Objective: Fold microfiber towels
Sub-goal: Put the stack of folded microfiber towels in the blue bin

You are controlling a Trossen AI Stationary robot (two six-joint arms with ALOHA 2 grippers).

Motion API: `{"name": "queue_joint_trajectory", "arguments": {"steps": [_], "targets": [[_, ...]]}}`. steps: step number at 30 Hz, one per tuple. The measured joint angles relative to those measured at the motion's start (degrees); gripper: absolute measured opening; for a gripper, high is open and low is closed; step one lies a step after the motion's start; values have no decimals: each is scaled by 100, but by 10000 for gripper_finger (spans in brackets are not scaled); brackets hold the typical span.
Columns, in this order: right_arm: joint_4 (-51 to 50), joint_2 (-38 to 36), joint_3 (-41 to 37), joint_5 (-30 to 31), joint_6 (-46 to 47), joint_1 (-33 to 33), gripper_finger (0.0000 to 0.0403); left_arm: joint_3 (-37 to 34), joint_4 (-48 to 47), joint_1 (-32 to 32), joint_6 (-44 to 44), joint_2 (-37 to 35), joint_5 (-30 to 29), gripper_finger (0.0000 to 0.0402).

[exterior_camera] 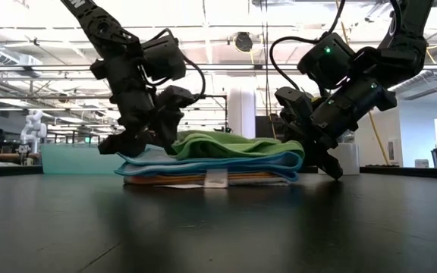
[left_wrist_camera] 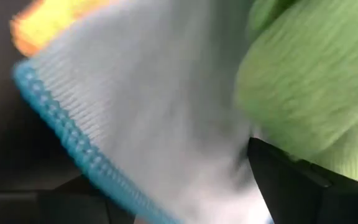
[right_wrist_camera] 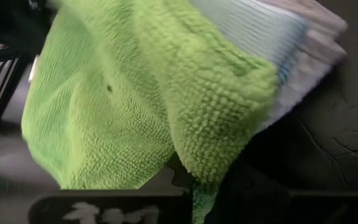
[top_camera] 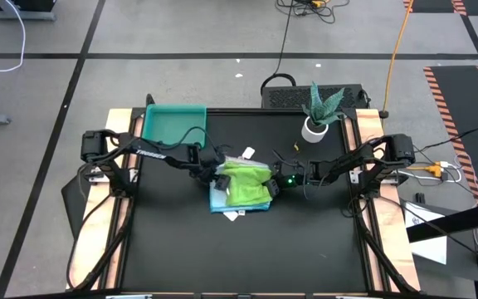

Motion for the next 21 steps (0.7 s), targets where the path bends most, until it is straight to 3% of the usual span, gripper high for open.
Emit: {"name": "queue_joint_trajectory", "arguments": {"steps": [4,8,16,21], "targets": [[-1,0,0,-3,-4,0,15,-24,-68,145,-83,-92,1053,273],[-14,0,0,-67,-5,-2,15,5,-48,110,-106,-579,1113,260],[-60,0,0,-109,11,-4,15,8,90,30,-544,-2058,-640,244],[-83,0,2,-107,18,-9,15,8,68,-225,-719,-2345,-1385,245]]}}
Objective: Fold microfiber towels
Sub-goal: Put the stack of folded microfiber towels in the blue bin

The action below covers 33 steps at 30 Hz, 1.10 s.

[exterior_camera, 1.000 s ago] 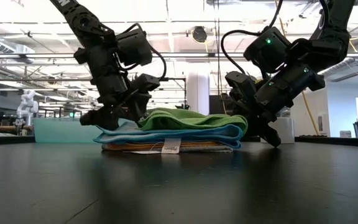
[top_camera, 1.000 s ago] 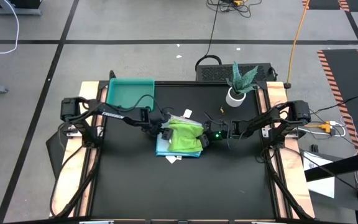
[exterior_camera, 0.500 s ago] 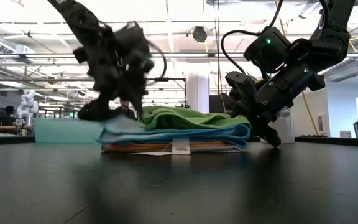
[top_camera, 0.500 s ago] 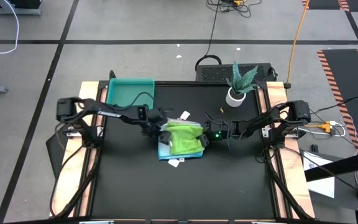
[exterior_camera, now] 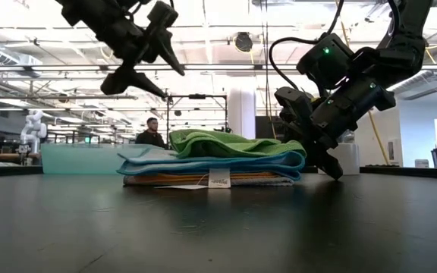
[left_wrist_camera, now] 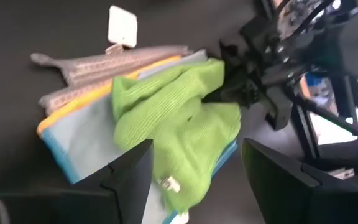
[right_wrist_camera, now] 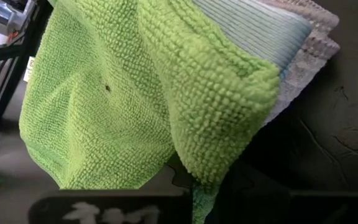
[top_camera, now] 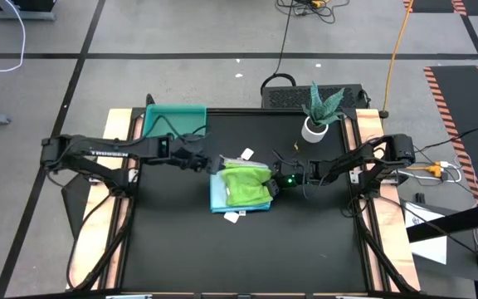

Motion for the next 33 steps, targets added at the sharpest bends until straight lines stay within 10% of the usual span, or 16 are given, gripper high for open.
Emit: {"name": "queue_joint_trajectory", "arguments": {"steps": [25,33], "targets": [[-4,0,-2,26,12,-2,15,2,673,-845,-767,1952,-711,246],[0,0,-1,23,14,-2,15,3,-956,-844,-990,1921,-319,246]]}}
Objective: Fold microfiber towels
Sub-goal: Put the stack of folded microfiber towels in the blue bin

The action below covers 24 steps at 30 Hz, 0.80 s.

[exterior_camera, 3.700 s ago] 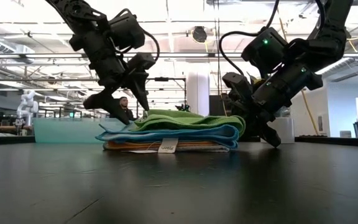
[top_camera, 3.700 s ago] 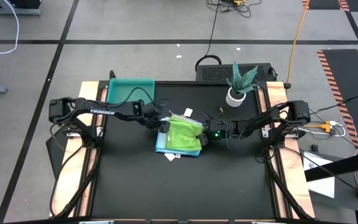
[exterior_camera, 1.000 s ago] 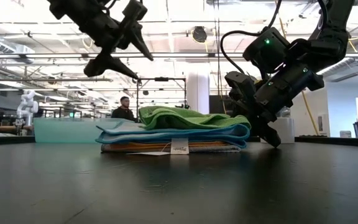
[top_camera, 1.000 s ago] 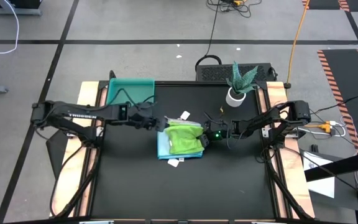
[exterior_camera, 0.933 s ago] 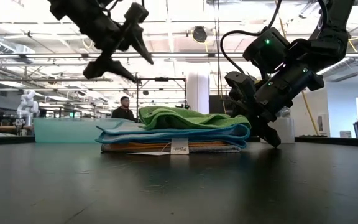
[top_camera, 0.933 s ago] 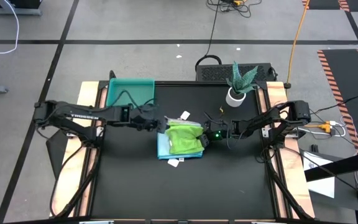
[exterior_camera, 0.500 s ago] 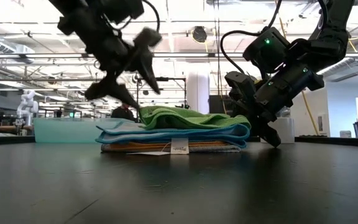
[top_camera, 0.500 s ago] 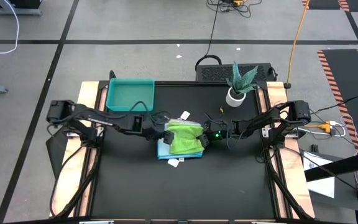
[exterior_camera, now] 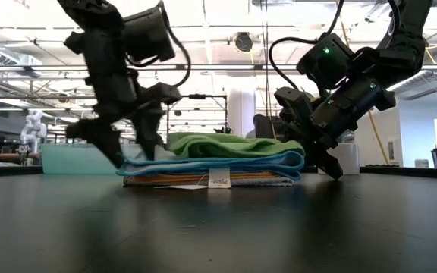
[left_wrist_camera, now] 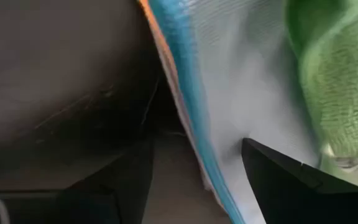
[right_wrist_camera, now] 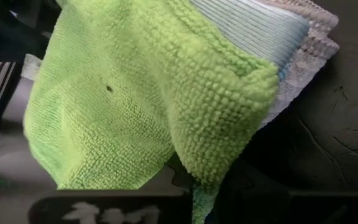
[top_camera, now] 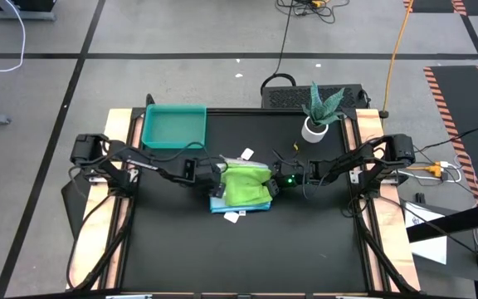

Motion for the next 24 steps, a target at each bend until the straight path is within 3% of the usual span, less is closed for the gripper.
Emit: {"name": "queue_joint_trajectory", "arguments": {"steps": [8,15,24], "targets": [[-4,0,0,-17,-1,-1,15,10,170,-4,112,-615,-201,246],[-15,0,1,-23,1,-2,16,18,561,55,934,-842,-512,246],[-76,0,0,-25,10,-1,35,10,544,285,525,-863,-312,246]]}}
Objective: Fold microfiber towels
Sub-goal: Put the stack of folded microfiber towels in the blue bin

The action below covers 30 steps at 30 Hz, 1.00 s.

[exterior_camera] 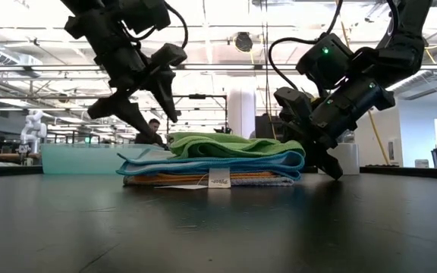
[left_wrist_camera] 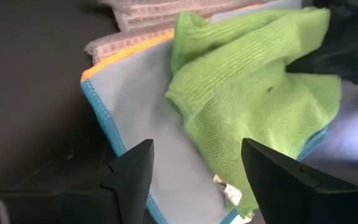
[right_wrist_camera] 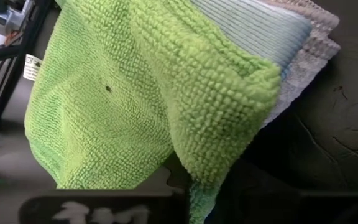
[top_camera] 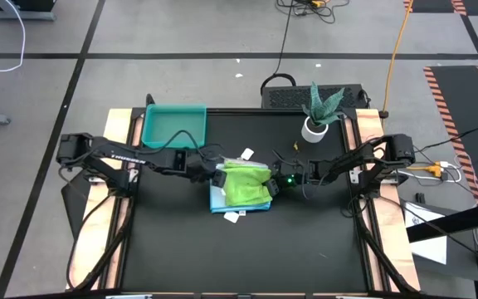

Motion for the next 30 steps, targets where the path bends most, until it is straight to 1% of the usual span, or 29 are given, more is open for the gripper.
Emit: {"name": "queue_joint_trajectory", "arguments": {"steps": [4,7,11,15,18,20,22,26,28,30], "targets": [[-144,1,1,-7,26,-2,46,2,130,36,154,-67,38,246],[-171,1,1,-11,88,-3,56,0,2,32,258,-54,95,246],[-182,2,1,-11,98,-3,73,0,-37,32,694,10,307,246],[-183,2,1,-13,102,-3,90,0,-13,86,799,5,320,246],[-176,2,1,-15,100,-1,98,0,-9,178,575,5,264,246],[-169,0,-1,-13,100,-1,101,0,-71,219,265,5,165,246],[-167,2,1,-13,96,-1,102,0,-369,232,-190,5,99,246],[-165,2,1,-13,66,-1,102,0,-1093,118,-587,5,-22,243],[-158,2,1,-15,33,-1,102,-1,-1237,40,-776,5,-76,239],[-151,2,1,-15,22,-1,102,-39,-1122,-27,-908,5,-220,232]]}}
